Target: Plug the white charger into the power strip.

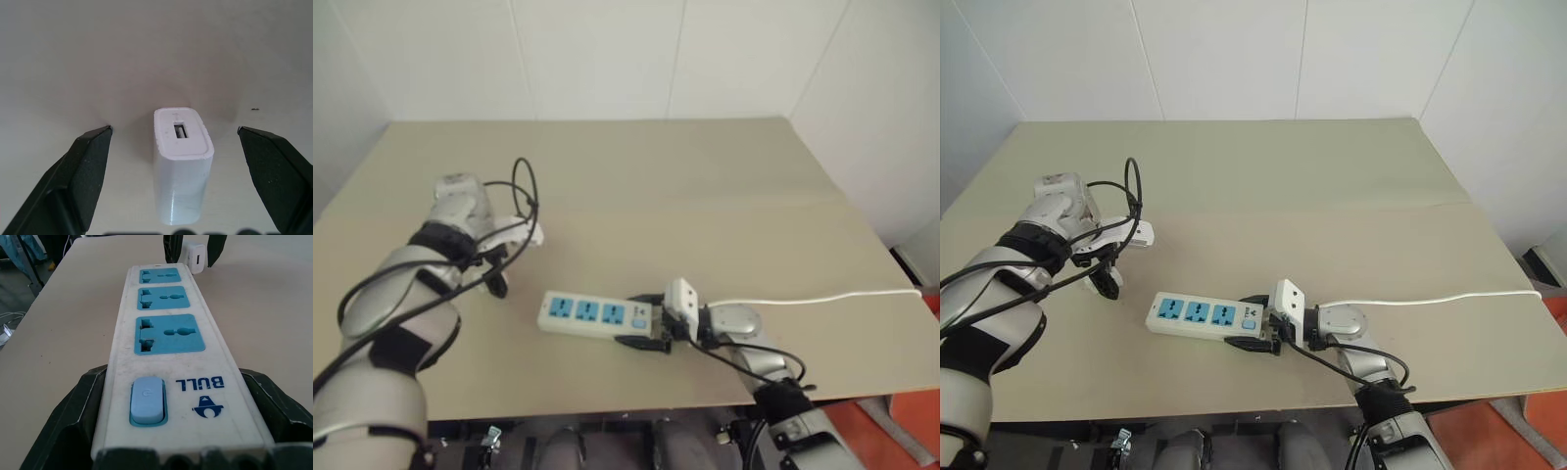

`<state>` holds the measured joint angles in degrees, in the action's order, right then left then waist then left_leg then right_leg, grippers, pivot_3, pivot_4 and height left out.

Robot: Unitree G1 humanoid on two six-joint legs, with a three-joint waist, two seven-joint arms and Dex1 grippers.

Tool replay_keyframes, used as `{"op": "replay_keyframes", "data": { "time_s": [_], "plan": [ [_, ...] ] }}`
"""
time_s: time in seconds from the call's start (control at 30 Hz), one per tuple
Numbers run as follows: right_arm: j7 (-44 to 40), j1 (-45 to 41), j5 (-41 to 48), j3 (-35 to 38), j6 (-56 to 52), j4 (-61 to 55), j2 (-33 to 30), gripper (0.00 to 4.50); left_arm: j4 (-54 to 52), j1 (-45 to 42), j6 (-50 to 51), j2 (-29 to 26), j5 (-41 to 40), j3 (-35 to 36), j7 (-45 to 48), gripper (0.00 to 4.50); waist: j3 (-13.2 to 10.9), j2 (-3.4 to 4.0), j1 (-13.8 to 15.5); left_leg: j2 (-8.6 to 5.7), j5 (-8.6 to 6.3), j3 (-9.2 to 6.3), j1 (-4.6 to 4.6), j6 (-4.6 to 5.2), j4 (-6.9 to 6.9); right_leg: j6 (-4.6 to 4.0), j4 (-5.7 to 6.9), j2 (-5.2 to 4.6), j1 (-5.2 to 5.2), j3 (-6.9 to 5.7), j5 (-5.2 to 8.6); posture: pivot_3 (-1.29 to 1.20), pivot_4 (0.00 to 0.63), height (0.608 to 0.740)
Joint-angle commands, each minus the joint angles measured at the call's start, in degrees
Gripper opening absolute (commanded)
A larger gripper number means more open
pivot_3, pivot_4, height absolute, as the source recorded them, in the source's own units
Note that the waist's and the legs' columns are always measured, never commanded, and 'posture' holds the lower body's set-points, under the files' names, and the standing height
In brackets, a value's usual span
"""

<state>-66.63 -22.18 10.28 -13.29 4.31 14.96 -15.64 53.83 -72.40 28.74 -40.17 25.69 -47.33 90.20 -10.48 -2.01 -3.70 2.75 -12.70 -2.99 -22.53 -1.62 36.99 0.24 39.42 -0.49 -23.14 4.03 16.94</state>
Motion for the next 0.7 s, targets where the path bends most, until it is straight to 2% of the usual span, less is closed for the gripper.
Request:
{"op": "replay_keyframes", "data": {
  "time_s": [0.03, 0.17, 0.43, 0.47, 0.6, 0.7],
  "plan": [
    [0.0, 1.1, 0.4, -1.1, -1.1, -0.4, -0.1, 3.45, -0.4, 0.3, -0.3, 0.5, 1.4, 1.9, -0.1, 4.50, 0.0, -0.01, 0.0, 0.00, 0.00, 0.00, 0.00, 0.00, 0.00, 0.00, 0.00, 0.00, 0.01, 0.00, 0.00, 0.00, 0.150, 0.740],
    [0.3, 1.4, 0.5, -1.2, -1.3, -0.8, -0.2, 3.45, -1.1, 1.6, -0.4, 1.0, 2.3, 3.5, -0.8, 3.63, 0.0, -0.01, 0.1, -0.01, 0.00, 0.00, 0.04, 0.00, 0.01, 0.00, 0.02, -0.02, 0.04, 0.00, 0.00, 0.00, 0.150, 0.740],
    [0.5, 1.6, 0.6, -1.2, -1.8, -1.4, -0.4, 3.45, -1.9, 2.2, -0.9, 1.3, 3.6, 5.6, 0.2, 1.20, 0.0, -0.01, 0.1, -0.02, 0.00, 0.00, 0.04, 0.00, 0.01, 0.00, 0.03, -0.03, 0.05, 0.01, 0.00, 0.00, 0.150, 0.740],
    [0.5, 1.6, 0.6, -1.2, -1.8, -1.4, -0.4, 3.45, -2.2, 2.3, -1.0, 1.2, 3.6, 5.7, 0.6, 1.01, 0.0, -0.01, 0.1, -0.02, 0.00, 0.00, 0.04, 0.00, 0.01, 0.00, 0.03, -0.03, 0.05, 0.00, 0.00, 0.00, 0.150, 0.740],
    [0.6, 1.3, 0.6, -1.1, -1.6, -1.0, -0.3, 3.45, -3.6, 1.7, -3.1, 0.3, 3.6, 7.4, -0.5, 1.02, 0.0, -0.01, 0.1, -0.02, 0.00, 0.00, 0.04, 0.00, 0.01, 0.00, 0.03, -0.03, 0.05, 0.00, 0.00, 0.00, 0.150, 0.740],
    [0.5, 1.0, 0.7, -1.0, -1.5, -0.6, -0.3, 3.45, -3.6, -1.9, -4.6, 0.6, -0.4, 13.3, -2.5, 1.02, 0.0, -0.02, 0.2, -0.02, 0.00, -0.01, 0.03, 0.00, 0.02, -0.01, 0.03, -0.04, 0.05, 0.00, 0.00, 0.00, 0.150, 0.740]
  ]
}}
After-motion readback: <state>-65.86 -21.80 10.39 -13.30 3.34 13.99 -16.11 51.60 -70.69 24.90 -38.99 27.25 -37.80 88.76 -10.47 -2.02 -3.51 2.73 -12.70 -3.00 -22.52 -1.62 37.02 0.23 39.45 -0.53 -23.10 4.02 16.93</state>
